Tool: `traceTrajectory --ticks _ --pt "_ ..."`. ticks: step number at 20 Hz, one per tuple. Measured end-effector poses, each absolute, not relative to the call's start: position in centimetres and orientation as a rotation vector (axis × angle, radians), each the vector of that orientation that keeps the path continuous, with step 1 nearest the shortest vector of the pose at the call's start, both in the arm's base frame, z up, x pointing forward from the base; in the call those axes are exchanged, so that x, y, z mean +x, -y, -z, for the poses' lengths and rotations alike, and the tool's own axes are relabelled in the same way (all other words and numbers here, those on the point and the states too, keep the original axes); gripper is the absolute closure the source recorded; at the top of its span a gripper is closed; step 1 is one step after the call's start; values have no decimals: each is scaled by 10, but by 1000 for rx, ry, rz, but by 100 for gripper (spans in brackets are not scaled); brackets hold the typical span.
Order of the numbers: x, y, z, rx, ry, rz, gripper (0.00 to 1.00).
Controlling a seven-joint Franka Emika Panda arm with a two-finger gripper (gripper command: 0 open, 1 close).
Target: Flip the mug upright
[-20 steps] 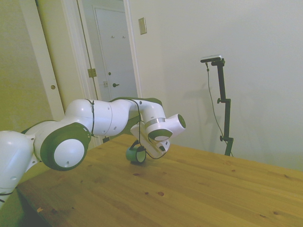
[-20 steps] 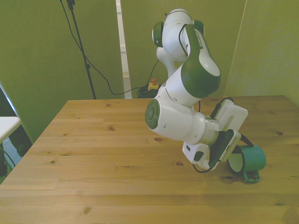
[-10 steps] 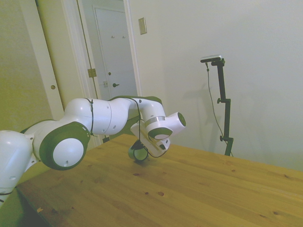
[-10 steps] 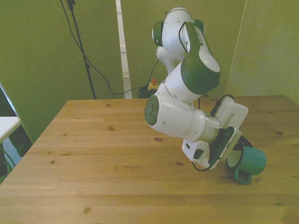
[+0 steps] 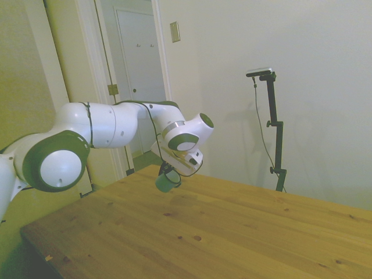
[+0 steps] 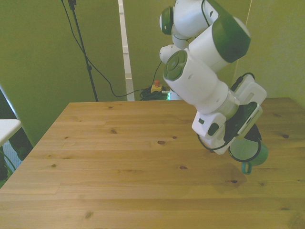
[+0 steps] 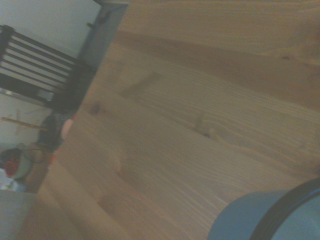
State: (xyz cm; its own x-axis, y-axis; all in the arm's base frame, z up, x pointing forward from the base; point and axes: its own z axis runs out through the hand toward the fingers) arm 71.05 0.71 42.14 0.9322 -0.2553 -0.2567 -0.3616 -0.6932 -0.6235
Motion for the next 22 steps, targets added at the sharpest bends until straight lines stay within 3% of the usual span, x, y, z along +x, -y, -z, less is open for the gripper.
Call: traceTrajectory --ticks 15,22 --pt "616 -68 -441 -2702 -594 258 100" --pt "602 -86 -420 -2813 -736 406 100"
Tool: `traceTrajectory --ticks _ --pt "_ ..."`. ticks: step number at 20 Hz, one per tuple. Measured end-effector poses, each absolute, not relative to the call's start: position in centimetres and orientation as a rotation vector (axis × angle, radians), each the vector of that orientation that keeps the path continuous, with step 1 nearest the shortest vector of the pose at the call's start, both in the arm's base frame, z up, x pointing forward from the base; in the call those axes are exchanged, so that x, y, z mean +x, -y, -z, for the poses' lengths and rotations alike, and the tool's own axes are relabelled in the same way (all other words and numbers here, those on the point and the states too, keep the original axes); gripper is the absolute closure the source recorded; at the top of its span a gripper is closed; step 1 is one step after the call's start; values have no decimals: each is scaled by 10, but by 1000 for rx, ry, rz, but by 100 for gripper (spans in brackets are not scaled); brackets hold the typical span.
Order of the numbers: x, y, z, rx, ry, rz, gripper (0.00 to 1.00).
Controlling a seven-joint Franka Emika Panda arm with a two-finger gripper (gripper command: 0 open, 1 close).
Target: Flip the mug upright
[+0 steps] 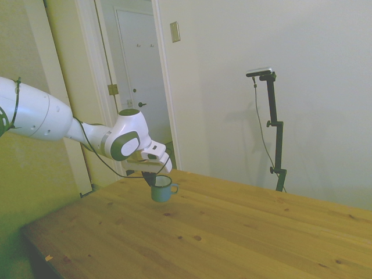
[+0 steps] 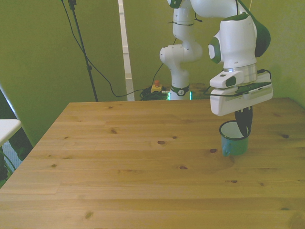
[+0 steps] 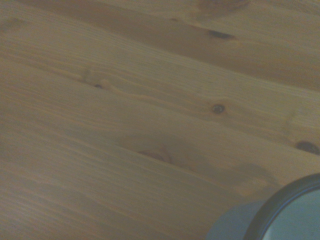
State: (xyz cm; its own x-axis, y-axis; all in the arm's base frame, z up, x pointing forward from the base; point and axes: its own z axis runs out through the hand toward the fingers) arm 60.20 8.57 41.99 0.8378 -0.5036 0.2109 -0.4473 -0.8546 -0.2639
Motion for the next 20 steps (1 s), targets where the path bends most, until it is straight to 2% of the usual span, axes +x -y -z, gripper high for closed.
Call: traceTrajectory --ticks 16,17,20 --pt "603 -91 -384 -2852 -872 419 100" --pt "604 -92 -384 -2847 -875 425 0" --pt "604 -96 -381 -2839 -889 427 0"
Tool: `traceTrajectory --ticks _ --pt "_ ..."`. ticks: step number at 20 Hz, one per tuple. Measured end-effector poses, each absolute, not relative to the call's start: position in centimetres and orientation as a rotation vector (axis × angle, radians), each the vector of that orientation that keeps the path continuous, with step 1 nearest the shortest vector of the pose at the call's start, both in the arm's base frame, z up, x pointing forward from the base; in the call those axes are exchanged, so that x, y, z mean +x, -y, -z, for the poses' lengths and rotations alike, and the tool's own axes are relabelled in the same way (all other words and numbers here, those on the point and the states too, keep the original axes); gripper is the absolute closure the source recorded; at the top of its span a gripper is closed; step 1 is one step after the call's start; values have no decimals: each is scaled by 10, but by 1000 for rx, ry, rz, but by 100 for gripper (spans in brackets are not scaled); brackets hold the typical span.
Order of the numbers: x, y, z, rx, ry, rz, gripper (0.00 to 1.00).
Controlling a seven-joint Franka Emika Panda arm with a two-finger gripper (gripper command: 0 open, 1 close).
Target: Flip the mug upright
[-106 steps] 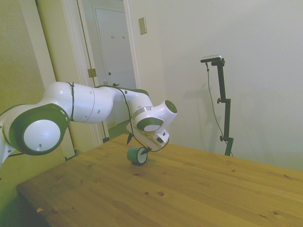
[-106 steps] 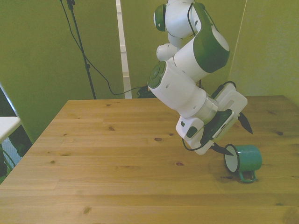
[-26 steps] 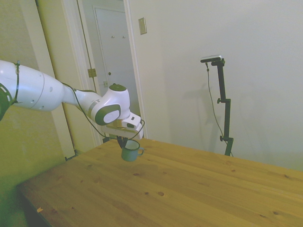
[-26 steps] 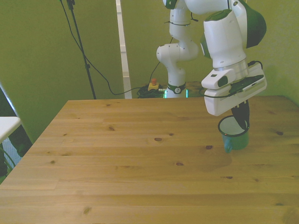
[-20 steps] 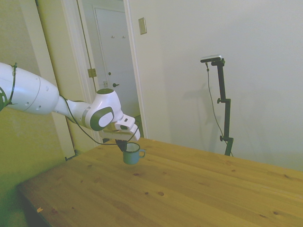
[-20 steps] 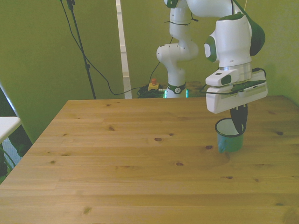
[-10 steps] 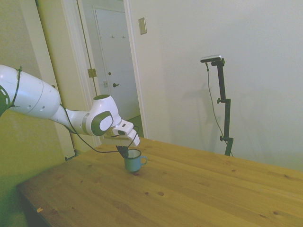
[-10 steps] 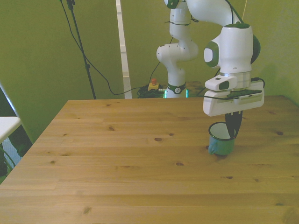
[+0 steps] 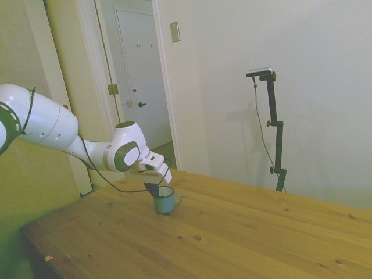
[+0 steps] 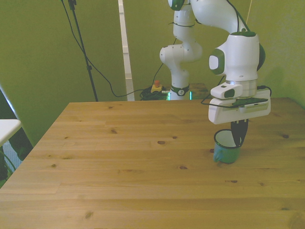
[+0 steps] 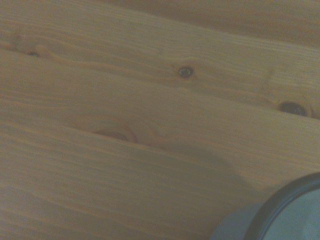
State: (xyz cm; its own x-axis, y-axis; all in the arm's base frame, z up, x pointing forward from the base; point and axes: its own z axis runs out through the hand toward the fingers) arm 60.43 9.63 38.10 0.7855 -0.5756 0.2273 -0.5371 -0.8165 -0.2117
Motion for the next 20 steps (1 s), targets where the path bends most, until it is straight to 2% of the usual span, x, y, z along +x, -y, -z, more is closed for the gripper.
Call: traceTrajectory --ticks 13,20 --pt "602 -105 -377 -2840 -890 416 0" --pt "587 -99 -403 -2824 -918 495 0"
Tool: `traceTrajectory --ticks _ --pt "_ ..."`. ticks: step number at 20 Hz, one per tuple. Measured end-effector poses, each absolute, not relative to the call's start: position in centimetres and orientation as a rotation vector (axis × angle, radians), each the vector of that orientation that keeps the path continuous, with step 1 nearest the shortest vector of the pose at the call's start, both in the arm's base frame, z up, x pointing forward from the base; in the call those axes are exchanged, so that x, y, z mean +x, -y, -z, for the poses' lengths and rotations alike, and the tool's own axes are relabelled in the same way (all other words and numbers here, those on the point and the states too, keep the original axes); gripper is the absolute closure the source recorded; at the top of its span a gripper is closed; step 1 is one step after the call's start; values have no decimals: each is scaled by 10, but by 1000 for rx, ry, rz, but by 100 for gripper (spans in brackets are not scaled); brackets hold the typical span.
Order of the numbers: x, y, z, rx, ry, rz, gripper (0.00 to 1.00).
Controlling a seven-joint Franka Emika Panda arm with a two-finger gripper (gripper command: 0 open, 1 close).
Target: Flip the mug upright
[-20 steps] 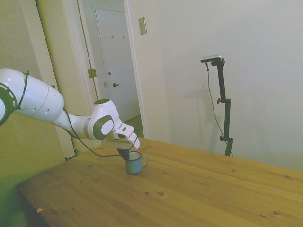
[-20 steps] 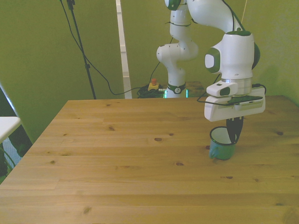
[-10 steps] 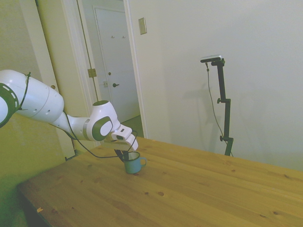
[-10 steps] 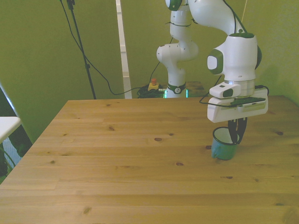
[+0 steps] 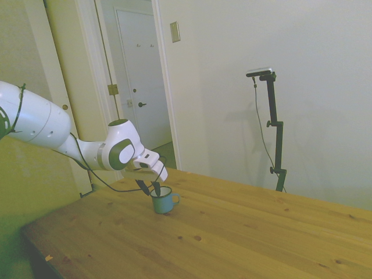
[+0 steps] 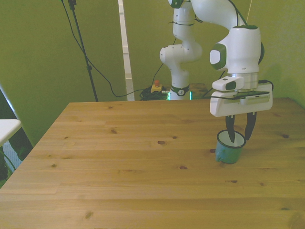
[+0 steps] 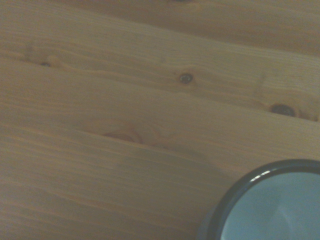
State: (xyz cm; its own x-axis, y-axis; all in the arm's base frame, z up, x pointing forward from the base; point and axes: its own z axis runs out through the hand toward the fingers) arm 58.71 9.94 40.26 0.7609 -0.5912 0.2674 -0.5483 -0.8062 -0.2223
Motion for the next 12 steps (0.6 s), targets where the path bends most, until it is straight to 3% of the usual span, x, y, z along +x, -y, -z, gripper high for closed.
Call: traceTrajectory --ticks 8,12 --pt "551 -114 -440 -2802 -904 609 0" --pt "519 -138 -441 -2804 -855 618 0"
